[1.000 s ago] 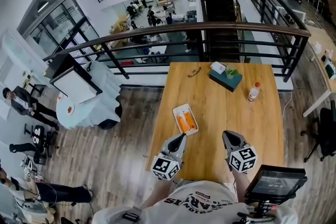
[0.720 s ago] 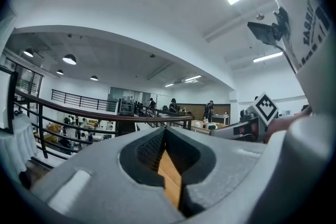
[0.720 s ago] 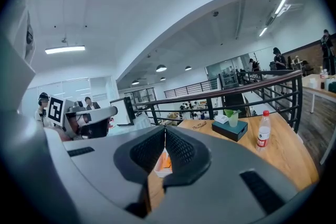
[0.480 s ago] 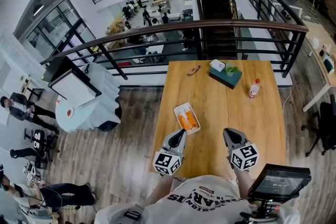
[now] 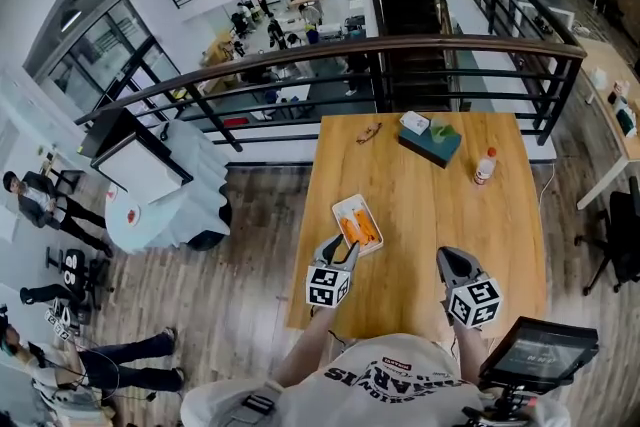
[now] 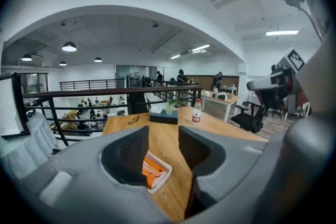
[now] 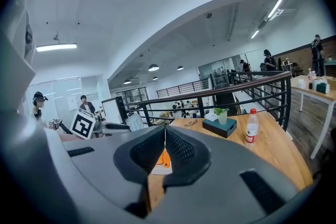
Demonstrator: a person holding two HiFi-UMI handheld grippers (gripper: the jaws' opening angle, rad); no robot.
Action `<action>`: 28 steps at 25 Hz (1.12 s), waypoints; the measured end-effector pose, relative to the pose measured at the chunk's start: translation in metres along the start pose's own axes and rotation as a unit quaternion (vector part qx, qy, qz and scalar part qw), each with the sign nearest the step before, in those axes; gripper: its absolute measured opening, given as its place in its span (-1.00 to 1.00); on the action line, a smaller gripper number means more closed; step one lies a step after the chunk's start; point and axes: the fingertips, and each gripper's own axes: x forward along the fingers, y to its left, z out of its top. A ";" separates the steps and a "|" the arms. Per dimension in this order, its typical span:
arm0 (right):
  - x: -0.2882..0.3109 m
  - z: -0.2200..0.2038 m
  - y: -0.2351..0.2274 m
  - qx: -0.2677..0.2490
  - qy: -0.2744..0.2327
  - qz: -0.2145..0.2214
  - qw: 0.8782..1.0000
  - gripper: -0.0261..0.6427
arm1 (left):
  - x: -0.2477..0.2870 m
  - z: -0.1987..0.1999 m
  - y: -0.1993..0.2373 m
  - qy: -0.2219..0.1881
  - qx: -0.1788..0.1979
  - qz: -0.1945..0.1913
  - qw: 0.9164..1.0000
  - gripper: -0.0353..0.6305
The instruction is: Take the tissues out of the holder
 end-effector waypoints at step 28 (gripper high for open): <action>-0.024 -0.024 -0.020 0.004 0.019 -0.042 0.999 -0.89 | 0.187 -0.209 0.057 0.364 0.049 -0.030 0.930 0.14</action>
